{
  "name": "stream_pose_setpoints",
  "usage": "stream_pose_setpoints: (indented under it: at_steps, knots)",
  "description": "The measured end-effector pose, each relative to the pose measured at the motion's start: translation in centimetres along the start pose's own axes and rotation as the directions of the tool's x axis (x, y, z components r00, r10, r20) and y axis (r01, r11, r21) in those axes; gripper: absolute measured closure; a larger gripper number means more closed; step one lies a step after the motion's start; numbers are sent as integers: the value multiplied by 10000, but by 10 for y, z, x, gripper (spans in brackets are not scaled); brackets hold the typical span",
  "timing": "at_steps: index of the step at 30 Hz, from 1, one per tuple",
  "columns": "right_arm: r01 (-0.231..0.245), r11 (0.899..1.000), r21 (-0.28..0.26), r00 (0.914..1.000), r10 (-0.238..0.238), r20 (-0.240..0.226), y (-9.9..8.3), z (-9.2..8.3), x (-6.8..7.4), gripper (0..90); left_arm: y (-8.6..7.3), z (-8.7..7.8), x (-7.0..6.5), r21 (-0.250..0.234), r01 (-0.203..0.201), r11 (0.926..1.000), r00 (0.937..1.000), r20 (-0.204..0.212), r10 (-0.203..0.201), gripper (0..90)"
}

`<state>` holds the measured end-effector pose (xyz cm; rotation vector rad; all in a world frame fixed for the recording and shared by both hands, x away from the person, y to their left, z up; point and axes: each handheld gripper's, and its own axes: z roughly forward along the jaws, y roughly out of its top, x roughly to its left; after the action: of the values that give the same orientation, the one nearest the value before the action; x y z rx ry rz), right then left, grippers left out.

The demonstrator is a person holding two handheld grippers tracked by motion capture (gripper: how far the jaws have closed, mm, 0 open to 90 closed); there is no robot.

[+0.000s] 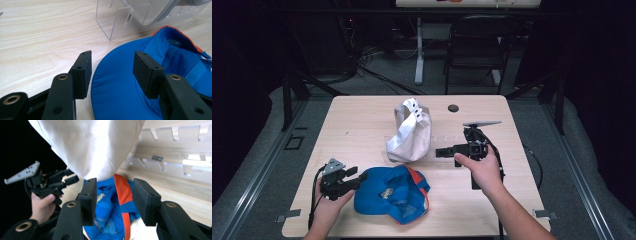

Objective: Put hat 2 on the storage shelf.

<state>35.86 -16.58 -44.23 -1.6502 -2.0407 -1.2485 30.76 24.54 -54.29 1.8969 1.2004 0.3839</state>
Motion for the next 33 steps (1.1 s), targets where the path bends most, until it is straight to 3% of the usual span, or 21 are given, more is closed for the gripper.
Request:
stream_pose_setpoints:
  at_steps: [14,18,21,28,33]
  knots:
    - [252,9992,295,9991,-242,-358,-54,21,-23,551,-7,0,-3,237,-199,9995,9998,-12,199,498]
    - [293,9980,556,9991,-275,-316,-71,31,-32,552,-13,-5,-4,274,-298,9992,9993,-213,304,494]
    - [249,9967,776,9981,-204,-580,-81,40,-37,552,-18,-8,-4,352,-343,9988,9987,-354,356,493]
    - [322,9901,1368,9958,-200,-898,-96,64,-44,560,-25,-15,-2,417,-302,9987,9979,-552,325,493]
    - [466,9843,1705,9964,-336,-784,-99,78,-44,571,-30,-18,-1,467,-261,9986,9975,-639,291,493]
